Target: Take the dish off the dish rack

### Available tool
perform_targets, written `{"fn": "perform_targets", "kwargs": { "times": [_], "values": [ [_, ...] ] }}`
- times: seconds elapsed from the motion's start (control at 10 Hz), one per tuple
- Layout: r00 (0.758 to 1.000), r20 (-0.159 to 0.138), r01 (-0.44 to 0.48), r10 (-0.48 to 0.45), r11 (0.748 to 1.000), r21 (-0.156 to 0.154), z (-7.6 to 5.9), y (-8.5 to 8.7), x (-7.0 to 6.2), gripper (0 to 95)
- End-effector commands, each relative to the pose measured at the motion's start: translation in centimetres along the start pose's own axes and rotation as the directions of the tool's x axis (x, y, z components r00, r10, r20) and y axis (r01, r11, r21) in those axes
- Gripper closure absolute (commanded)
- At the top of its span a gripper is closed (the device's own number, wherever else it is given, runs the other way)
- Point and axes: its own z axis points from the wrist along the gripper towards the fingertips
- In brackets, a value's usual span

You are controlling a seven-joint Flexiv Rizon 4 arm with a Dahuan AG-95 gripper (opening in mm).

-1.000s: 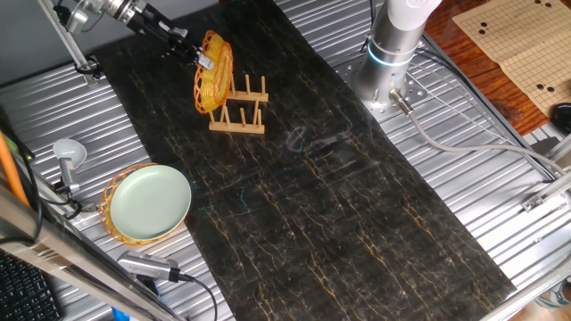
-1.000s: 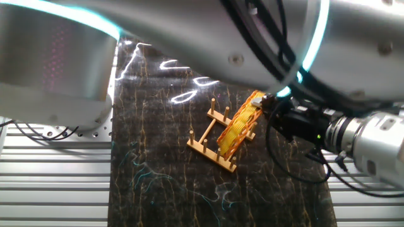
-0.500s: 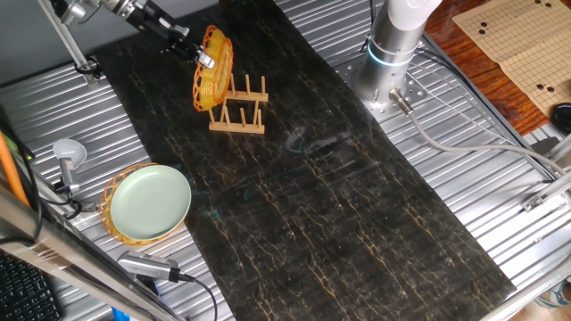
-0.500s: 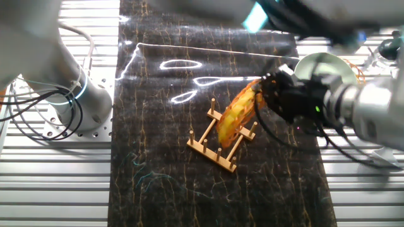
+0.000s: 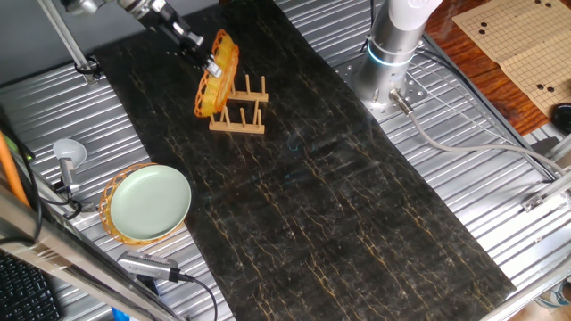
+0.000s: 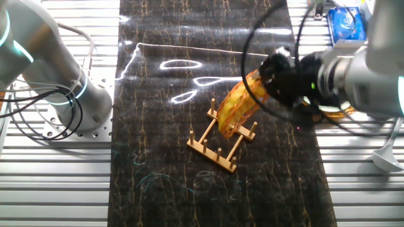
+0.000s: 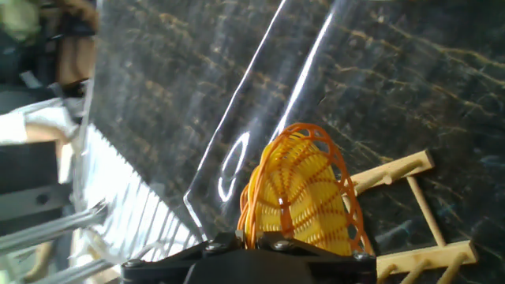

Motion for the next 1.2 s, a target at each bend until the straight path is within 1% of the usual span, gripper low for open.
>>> {"fn": "perform_targets", "kwargs": {
  "times": [0.1,0.2,0.3,0.4,0.6,0.7,0.8,1.0,1.1,1.2],
  "values": [
    [0.999,0.043,-0.023,0.022,0.999,0.038,1.1,1.4,-1.6,95.0],
    [0.998,0.054,-0.028,0.025,0.998,0.051,1.6,2.0,-2.4,95.0],
    [0.998,0.060,-0.033,0.029,0.998,0.061,2.0,2.6,-2.9,95.0],
    [0.997,0.072,-0.047,0.041,0.995,0.085,2.6,3.6,-3.6,95.0],
    [0.995,0.088,-0.055,0.046,0.993,0.108,3.5,4.6,-4.4,95.0],
    [0.995,0.093,-0.053,0.041,0.990,0.129,3.9,4.9,-4.9,95.0],
    [0.995,0.095,-0.055,0.042,0.988,0.144,4.0,4.9,-5.0,95.0],
    [0.994,0.095,-0.065,0.048,0.981,0.185,4.2,4.8,-5.2,95.0],
    [0.995,0.090,-0.071,0.053,0.974,0.215,4.6,4.7,-5.7,95.0],
    [0.995,0.086,-0.071,0.053,0.971,0.228,4.9,4.6,-6.0,95.0]
  ]
}}
